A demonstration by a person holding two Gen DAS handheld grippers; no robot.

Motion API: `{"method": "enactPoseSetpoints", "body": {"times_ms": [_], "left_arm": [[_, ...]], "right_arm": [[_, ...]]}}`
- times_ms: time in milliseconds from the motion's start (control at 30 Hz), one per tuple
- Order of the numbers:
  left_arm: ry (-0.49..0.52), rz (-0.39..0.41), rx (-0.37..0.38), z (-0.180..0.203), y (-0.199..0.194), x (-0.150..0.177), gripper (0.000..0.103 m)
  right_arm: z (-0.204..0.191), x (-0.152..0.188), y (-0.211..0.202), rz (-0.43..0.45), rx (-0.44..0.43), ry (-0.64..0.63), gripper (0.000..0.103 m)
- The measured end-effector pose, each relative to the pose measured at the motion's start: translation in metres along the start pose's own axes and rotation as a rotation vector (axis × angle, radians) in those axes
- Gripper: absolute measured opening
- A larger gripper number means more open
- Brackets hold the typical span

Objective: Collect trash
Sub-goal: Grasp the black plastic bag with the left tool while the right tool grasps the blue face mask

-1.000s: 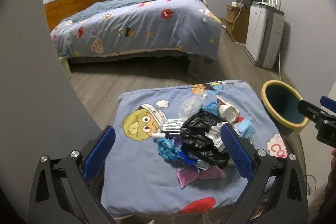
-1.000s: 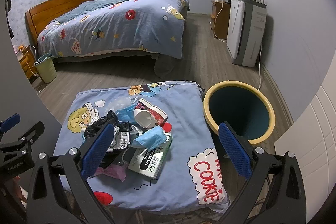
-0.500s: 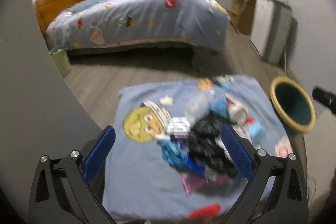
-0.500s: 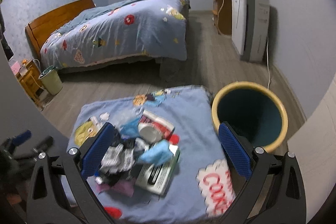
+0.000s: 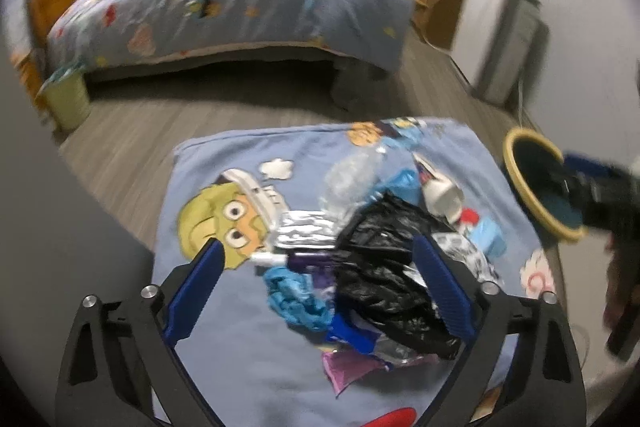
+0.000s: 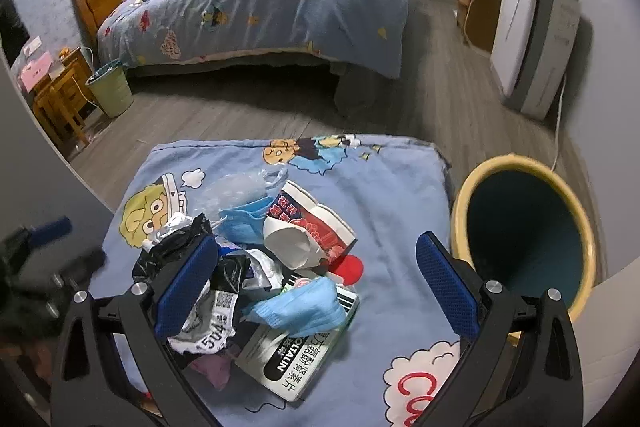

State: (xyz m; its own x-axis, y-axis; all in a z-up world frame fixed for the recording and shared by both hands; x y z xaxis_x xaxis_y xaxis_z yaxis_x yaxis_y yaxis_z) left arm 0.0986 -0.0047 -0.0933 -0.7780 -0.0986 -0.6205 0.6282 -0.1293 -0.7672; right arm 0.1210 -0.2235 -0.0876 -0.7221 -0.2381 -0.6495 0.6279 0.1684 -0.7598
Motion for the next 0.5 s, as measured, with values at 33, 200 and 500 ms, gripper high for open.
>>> {"method": "enactPoseSetpoints", "body": {"times_ms": [33, 200, 500], "left_arm": [[0.02, -0.009, 0.002, 0.003, 0.005, 0.002, 0.078], [0.024, -0.09, 0.054, 0.009, 0.031, 0.007, 0.066], [0.078, -0.117, 0.167, 0.041, 0.021, 0.022, 0.064]], "right_arm": [[0.002, -0.001, 0.003, -0.006, -0.01, 0.003, 0.096], [0.011, -0.001, 0.02, -0.039, -0.034, -0.026, 0.076], [0.027, 0.033, 0.055, -0.193, -0.092, 0.005, 0.062]]}}
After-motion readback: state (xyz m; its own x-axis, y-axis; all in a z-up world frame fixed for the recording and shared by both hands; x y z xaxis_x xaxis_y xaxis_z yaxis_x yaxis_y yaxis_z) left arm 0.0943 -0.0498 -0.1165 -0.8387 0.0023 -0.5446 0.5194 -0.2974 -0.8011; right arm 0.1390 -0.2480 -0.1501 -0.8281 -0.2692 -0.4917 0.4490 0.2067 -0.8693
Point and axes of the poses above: each gripper's, at about its wrist camera, not at the fingertips, and y roughly the way its jaws point, z to its right, x to its underside, the point moved 2 cm from there along y, roughly the way its jaws point, and after that the axes turned 13 degrees about -y, right-handed, at the moved point
